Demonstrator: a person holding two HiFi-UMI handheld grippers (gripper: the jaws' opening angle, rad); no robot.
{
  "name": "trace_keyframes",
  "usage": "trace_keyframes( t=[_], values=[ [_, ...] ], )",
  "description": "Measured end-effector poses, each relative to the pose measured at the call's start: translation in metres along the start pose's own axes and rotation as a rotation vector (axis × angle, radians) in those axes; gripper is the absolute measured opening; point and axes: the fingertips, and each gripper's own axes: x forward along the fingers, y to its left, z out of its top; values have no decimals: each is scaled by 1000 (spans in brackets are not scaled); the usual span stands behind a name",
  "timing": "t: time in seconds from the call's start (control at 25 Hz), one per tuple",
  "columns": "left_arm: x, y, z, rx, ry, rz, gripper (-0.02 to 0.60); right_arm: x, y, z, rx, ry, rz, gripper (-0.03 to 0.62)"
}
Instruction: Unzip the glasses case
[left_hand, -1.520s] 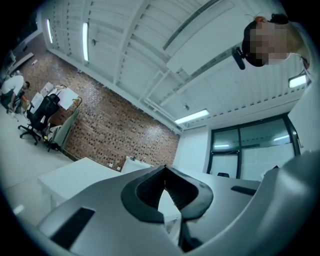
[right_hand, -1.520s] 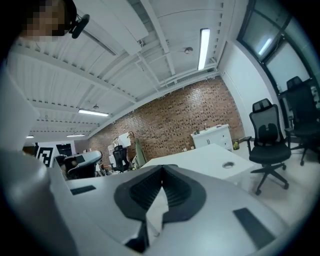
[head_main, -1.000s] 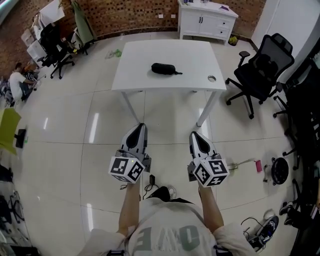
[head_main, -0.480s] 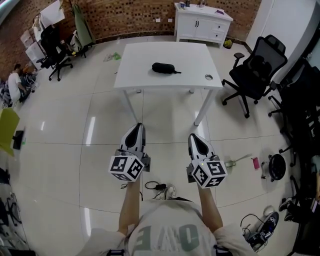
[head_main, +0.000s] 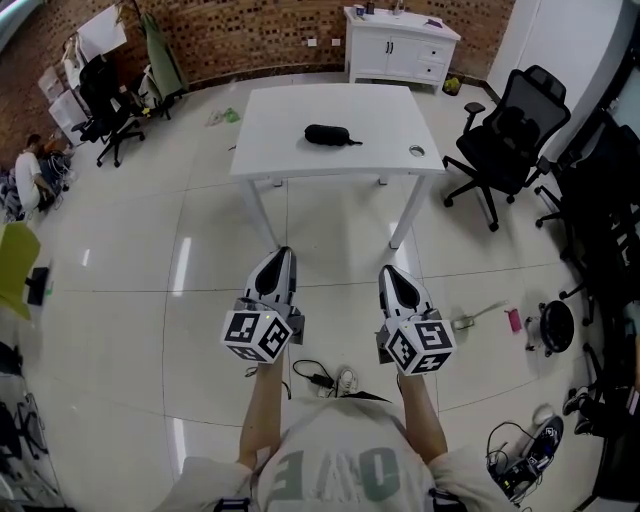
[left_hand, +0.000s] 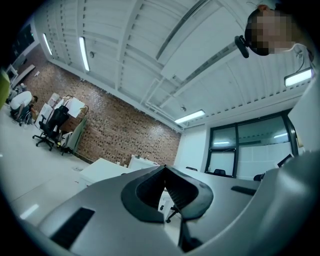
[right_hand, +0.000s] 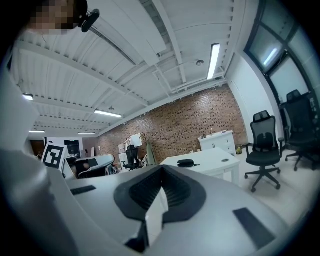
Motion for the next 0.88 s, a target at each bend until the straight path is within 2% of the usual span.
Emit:
trace_keyframes(
  t=[0.88],
  values=[
    [-9,2,-4,-6,8,6,5,-4,3,0,-35,-8,-11,0]
  ],
)
